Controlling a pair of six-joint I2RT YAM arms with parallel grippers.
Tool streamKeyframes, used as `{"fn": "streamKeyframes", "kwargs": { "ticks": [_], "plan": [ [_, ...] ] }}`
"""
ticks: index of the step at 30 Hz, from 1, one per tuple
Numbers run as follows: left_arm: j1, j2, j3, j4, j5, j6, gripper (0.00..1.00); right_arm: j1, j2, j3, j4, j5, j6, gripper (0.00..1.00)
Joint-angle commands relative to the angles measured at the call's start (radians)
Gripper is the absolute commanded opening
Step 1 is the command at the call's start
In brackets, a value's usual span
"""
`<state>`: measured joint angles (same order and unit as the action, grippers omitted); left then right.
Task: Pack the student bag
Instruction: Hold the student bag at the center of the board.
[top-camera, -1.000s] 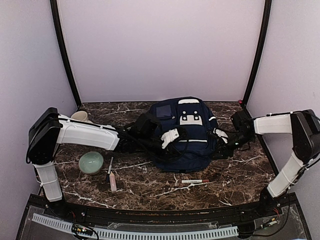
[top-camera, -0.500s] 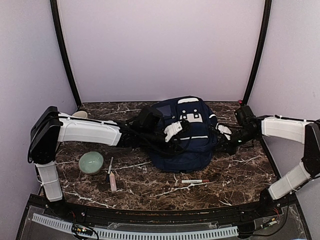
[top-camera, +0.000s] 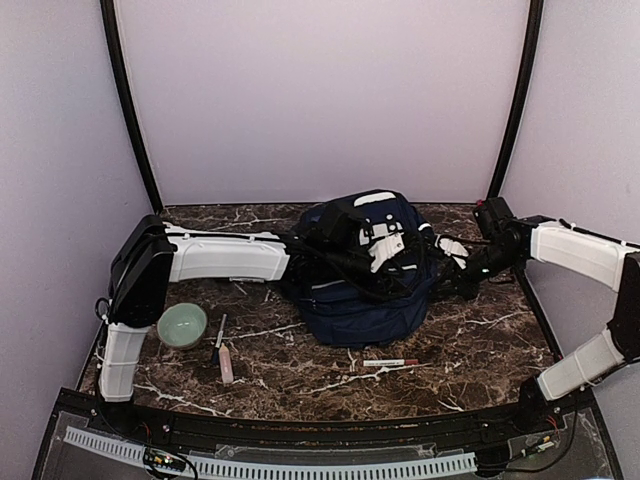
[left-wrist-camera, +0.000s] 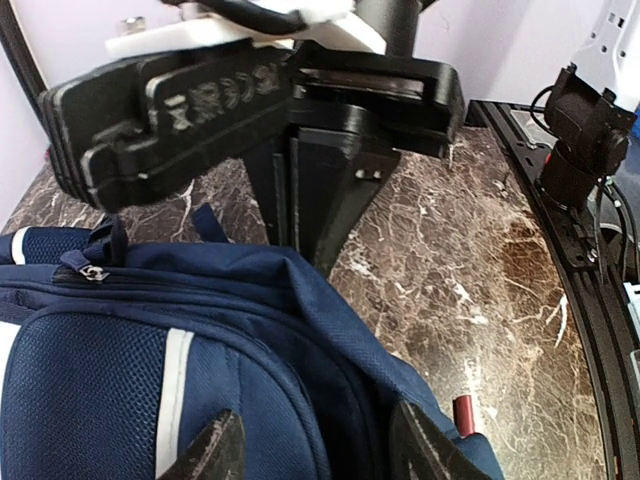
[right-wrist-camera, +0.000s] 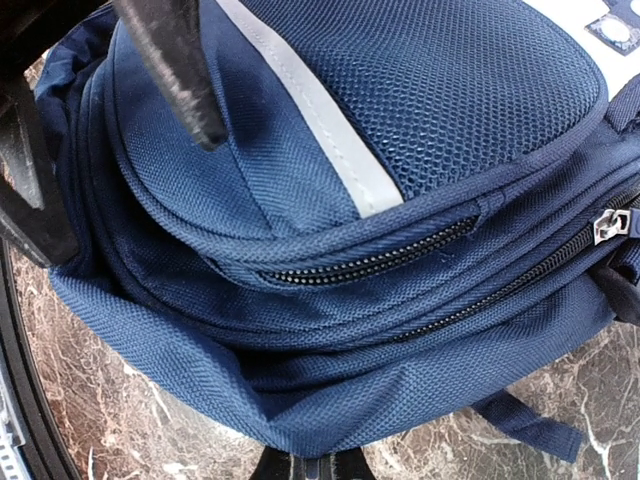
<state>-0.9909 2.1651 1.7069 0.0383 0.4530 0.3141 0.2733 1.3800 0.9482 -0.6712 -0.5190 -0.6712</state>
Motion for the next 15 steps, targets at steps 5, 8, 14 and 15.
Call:
{"fn": "streamKeyframes", "kwargs": {
  "ticks": [5, 8, 14, 15],
  "plan": [
    [-0.065, -0.031, -0.017, -0.107, 0.032, 0.028, 0.55, -0.001, 0.003, 0.072, 0.016, -0.028, 0.038, 0.00],
    [-0.068, -0.039, -0.044, -0.087, 0.027, 0.011, 0.56, 0.000, 0.005, 0.069, 0.013, -0.024, 0.038, 0.00],
    [-0.073, -0.001, -0.011, -0.066, -0.194, -0.009, 0.52, -0.002, 0.001, 0.069, 0.006, -0.024, 0.037, 0.00],
    [-0.074, 0.009, 0.007, -0.067, -0.228, -0.012, 0.48, -0.001, 0.001, 0.067, 0.005, -0.023, 0.036, 0.00]
  ]
}}
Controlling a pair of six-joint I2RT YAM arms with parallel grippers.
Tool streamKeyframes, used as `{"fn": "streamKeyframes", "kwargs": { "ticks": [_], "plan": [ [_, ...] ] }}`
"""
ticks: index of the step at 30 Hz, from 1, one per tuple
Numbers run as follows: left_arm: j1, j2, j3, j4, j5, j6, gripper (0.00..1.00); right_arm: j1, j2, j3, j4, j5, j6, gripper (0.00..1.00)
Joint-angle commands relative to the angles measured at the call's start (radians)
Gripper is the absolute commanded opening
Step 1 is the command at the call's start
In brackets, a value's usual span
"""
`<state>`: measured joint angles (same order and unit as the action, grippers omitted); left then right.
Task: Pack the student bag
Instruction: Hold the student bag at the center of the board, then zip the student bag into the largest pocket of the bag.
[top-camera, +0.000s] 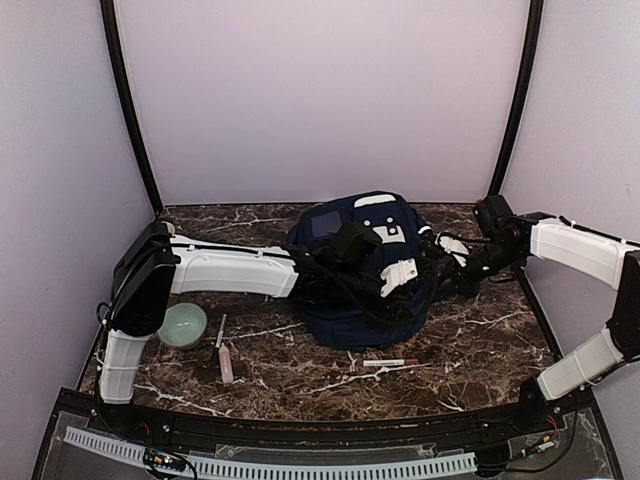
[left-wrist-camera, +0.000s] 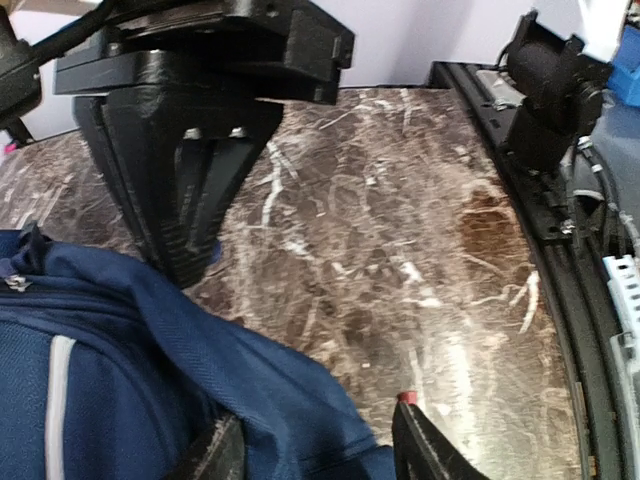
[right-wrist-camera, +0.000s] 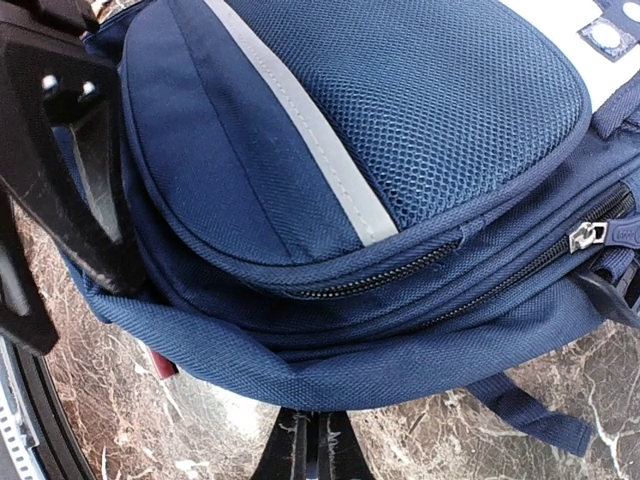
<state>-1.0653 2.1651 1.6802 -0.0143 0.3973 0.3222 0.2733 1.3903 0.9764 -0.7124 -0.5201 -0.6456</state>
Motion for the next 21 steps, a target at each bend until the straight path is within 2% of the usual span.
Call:
{"fn": "streamKeyframes", "kwargs": {
  "ticks": [1, 7, 11, 16, 21],
  "plan": [
    [0.001, 0.016, 0.040, -0.009, -0.195, -0.019, 0.45, 0.000, -0.007, 0.037, 0.045, -0.021, 0.011, 0.00],
    [0.001, 0.056, 0.074, -0.014, -0.250, 0.010, 0.24, -0.003, 0.001, 0.028, 0.015, -0.010, -0.004, 0.00],
    [0.001, 0.060, 0.075, -0.016, -0.252, 0.015, 0.00, -0.010, -0.003, 0.018, 0.001, 0.015, -0.014, 0.00],
    [0.001, 0.035, 0.060, 0.000, -0.273, 0.002, 0.00, -0.076, 0.037, -0.006, 0.001, 0.049, -0.033, 0.00],
    [0.001, 0.013, 0.037, 0.025, -0.267, 0.002, 0.00, -0.182, 0.158, 0.027, 0.026, 0.046, -0.033, 0.00]
  ]
}}
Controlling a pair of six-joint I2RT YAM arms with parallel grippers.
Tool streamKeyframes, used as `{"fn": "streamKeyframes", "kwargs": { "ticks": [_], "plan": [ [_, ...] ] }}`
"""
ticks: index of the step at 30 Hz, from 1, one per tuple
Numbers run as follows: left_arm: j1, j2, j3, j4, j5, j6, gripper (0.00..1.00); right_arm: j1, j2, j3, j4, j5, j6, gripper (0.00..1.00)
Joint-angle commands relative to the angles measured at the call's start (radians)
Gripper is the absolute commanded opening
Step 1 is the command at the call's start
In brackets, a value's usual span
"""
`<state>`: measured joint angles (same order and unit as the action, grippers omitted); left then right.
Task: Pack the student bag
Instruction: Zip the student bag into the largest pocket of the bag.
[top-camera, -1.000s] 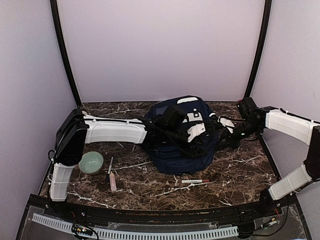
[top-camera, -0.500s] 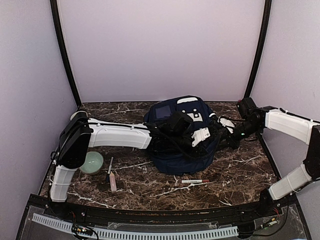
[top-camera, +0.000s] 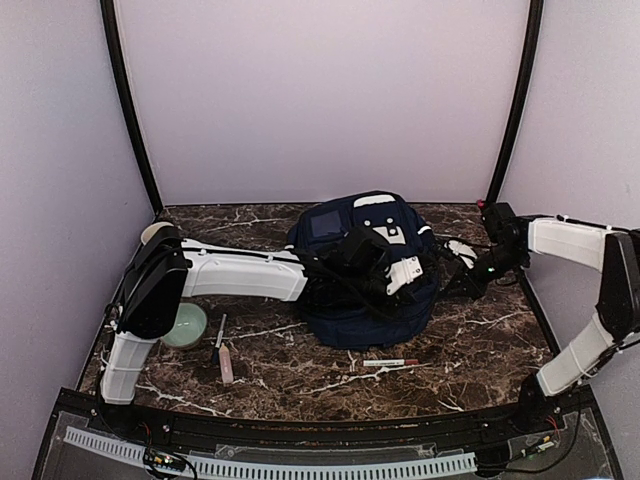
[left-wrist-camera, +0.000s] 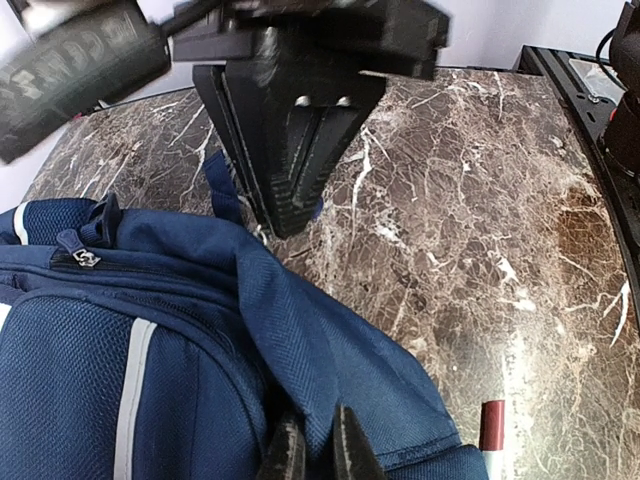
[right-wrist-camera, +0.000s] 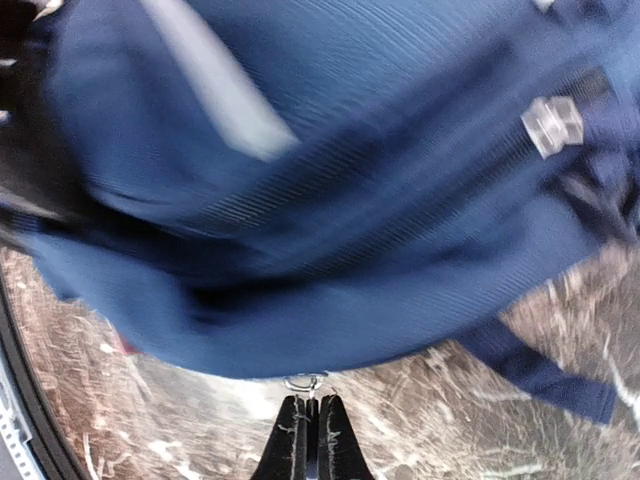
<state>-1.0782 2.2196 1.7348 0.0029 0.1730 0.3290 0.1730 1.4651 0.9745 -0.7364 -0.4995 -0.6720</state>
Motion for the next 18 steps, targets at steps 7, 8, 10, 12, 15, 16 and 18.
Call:
{"fn": "streamKeyframes", "kwargs": {
  "ticks": [7, 8, 10, 12, 15, 16, 18],
  "plan": [
    [0.014, -0.051, -0.022, 0.005, -0.006, 0.003, 0.00, -0.147, 0.252, 0.155, 0.131, 0.017, 0.069, 0.00],
    [0.014, -0.052, -0.023, 0.004, -0.005, 0.005, 0.00, -0.150, 0.270, 0.168, 0.147, 0.025, 0.081, 0.00],
    [0.014, -0.052, -0.024, 0.003, -0.004, 0.008, 0.00, -0.159, 0.307, 0.213, 0.177, 0.041, 0.111, 0.00],
    [0.014, -0.052, -0.026, 0.007, -0.002, 0.011, 0.00, -0.169, 0.345, 0.249, 0.202, 0.050, 0.140, 0.00],
    [0.014, -0.052, -0.025, 0.021, -0.004, 0.014, 0.00, -0.179, 0.400, 0.294, 0.242, 0.071, 0.191, 0.00],
    [0.014, -0.052, -0.023, 0.026, -0.005, 0.017, 0.00, -0.183, 0.415, 0.305, 0.250, 0.074, 0.203, 0.00],
    [0.014, -0.051, -0.022, 0.039, -0.007, 0.022, 0.00, -0.189, 0.436, 0.325, 0.266, 0.074, 0.225, 0.00]
  ]
}}
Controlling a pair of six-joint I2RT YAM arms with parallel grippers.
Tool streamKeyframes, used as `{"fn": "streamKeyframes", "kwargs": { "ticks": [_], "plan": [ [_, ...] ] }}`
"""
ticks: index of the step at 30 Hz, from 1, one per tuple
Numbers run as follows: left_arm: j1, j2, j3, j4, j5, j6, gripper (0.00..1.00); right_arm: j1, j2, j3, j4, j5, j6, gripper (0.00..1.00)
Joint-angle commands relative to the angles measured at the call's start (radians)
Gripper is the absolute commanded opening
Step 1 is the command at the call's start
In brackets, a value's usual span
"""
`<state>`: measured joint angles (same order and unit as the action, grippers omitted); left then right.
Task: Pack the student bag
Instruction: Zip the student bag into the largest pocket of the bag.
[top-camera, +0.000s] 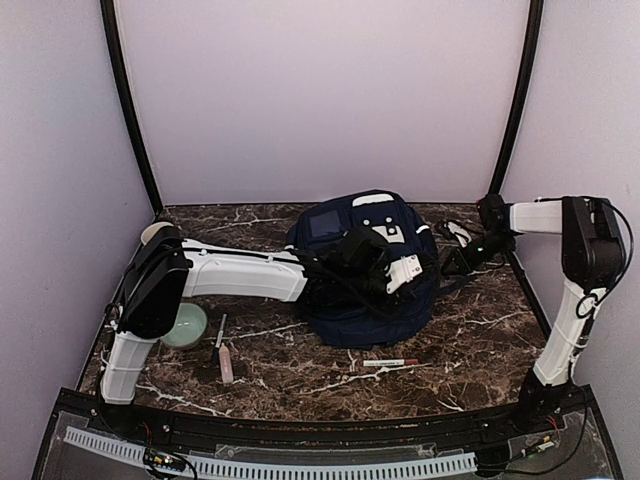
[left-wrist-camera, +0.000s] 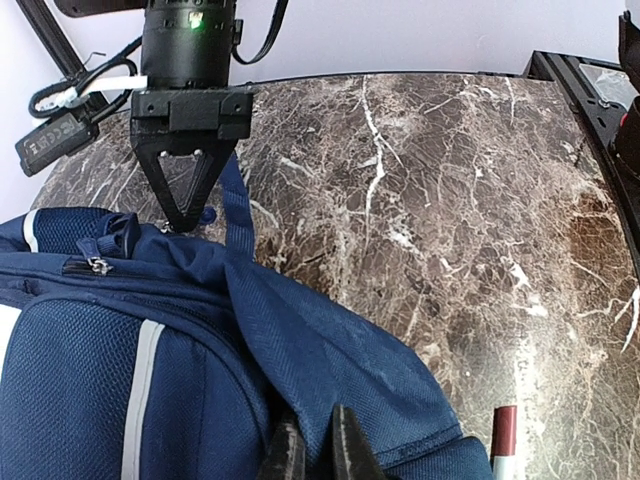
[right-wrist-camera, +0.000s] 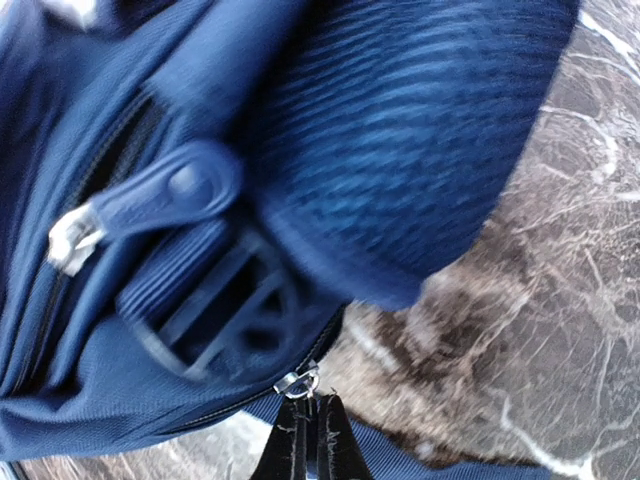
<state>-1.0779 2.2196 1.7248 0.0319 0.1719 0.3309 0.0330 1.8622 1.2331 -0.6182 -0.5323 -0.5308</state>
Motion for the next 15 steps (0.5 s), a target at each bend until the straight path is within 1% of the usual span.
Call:
{"fn": "streamKeyframes", "kwargs": {
  "ticks": [1, 4, 7, 10, 12, 15],
  "plan": [
    [0.013, -0.050, -0.009, 0.017, -0.008, 0.023, 0.00, -0.051, 0.047, 0.073, 0.161, 0.110, 0.096, 0.00],
    [0.014, -0.031, 0.026, 0.023, -0.015, 0.040, 0.00, -0.060, 0.061, 0.089, 0.194, 0.113, 0.130, 0.00],
    [0.017, 0.014, 0.094, 0.018, -0.019, 0.052, 0.00, -0.067, 0.076, 0.113, 0.218, 0.122, 0.162, 0.00],
    [0.020, 0.082, 0.200, -0.007, -0.010, 0.048, 0.00, -0.071, 0.078, 0.135, 0.236, 0.138, 0.197, 0.00],
    [0.019, 0.143, 0.299, -0.026, -0.008, 0.042, 0.00, -0.074, 0.061, 0.131, 0.264, 0.164, 0.221, 0.00],
    [0.021, 0.203, 0.396, -0.039, -0.012, 0.031, 0.00, -0.080, 0.013, 0.105, 0.305, 0.201, 0.242, 0.08]
  ]
}}
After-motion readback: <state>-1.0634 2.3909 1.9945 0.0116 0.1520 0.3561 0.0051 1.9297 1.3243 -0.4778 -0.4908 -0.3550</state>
